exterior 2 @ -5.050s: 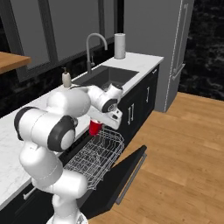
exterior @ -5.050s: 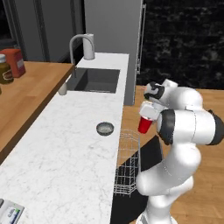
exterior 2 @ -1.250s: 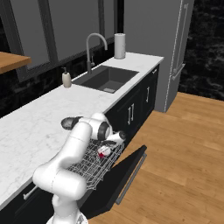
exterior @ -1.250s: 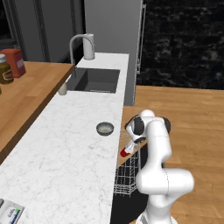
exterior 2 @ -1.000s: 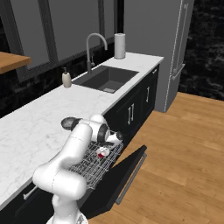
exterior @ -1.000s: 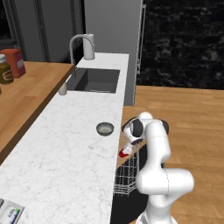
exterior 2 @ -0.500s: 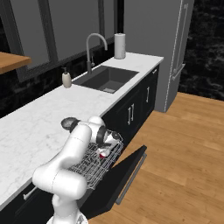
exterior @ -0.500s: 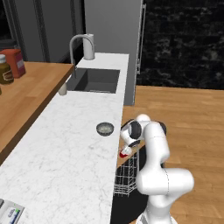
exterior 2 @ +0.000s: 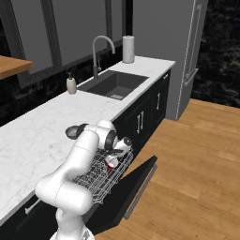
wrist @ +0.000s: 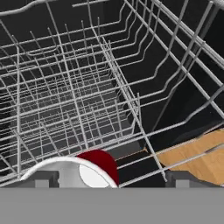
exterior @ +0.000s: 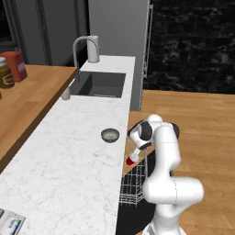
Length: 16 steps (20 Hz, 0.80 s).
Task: Pick up the cup and bowl from the counter, place them in the dishwasher, and close the dishwasher door.
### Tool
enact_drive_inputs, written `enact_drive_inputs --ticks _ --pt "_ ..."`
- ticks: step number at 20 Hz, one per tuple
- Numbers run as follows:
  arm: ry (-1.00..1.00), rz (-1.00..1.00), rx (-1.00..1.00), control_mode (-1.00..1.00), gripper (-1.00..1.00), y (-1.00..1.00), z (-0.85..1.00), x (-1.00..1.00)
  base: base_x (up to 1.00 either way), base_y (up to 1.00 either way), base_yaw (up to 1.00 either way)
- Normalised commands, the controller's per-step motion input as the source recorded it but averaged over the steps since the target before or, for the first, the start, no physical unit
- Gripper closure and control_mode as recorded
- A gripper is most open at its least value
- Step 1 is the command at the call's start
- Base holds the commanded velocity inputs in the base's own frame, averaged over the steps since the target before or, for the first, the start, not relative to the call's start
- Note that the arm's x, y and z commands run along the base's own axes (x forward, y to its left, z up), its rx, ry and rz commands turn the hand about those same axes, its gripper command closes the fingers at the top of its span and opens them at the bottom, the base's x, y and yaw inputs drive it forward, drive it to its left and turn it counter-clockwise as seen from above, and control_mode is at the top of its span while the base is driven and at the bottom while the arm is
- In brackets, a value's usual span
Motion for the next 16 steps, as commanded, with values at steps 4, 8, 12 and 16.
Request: enact_drive_inputs --ticks 4,8,12,16 --pt "-0.07 0.00 0.00 -1.00 -1.00 -0.16 0.70 -0.24 0.00 0.00 0.00" --pt "-0.07 -0.01 0.01 -1.00 -1.00 -0.05 0.98 -0.37 0.00 0.00 0.00" --pt "-0.05 -0.03 0.00 -1.00 -1.00 -0.01 1.00 -0.38 0.00 0.00 0.00" --pt "0.00 -0.05 0.00 -1.00 -1.00 -0.16 1.00 -0.42 0.00 0.00 0.00"
